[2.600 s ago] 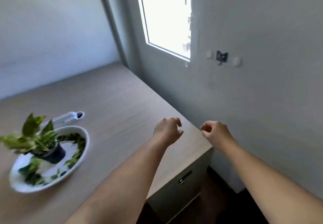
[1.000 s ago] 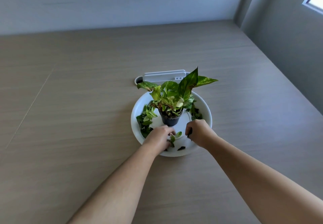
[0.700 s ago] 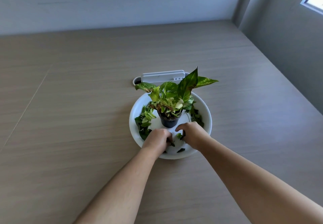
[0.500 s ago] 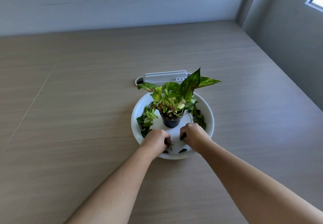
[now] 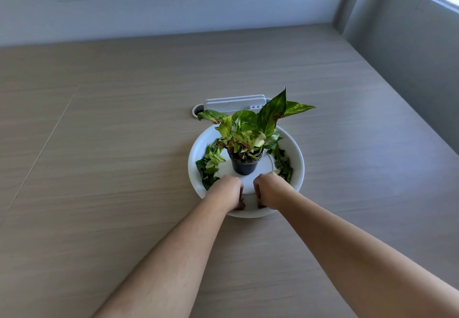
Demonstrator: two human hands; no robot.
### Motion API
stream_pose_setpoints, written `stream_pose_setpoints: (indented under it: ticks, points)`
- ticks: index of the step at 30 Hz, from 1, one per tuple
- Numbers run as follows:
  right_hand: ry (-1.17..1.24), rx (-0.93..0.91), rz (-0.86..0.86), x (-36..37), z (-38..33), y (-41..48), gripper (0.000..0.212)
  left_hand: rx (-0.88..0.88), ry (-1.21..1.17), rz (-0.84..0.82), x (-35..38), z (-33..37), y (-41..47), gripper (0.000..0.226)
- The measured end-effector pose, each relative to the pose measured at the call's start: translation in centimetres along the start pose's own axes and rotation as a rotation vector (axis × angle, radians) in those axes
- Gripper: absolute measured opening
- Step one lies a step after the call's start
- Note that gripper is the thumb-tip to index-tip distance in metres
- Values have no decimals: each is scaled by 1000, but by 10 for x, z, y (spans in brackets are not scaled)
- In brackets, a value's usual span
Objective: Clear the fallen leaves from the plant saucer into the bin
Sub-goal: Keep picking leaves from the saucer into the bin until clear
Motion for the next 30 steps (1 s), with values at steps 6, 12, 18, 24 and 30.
stream_pose_setpoints:
  ticks: [6, 12, 18, 24, 30]
  points:
    - [22, 23, 9, -6, 1, -2, 15, -69, -136, -41, 4, -8, 2, 24]
    - [486, 213, 184, -42, 39, -4, 14, -245, -570, 228, -30, -46, -16, 9]
    - [345, 162, 114, -36, 31, -10, 19, -331, -854, 275, -35, -64, -32, 28]
    - [25, 116, 8, -6, 10, -9, 17, -358, -982, 326, -30, -66, -36, 29]
    - [209, 155, 113, -8, 16, -6, 22, -374, -1076, 321, -21, -64, -41, 26]
Point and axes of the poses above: each hand's wrist, its own y-axis towards the middle knuckle, its own x-axis out of the palm, z = x × y, the point moved 9 cm from there along y, towards the middle knuckle, and after that the axes turned 7 degrees about z, right-handed, at the moved point
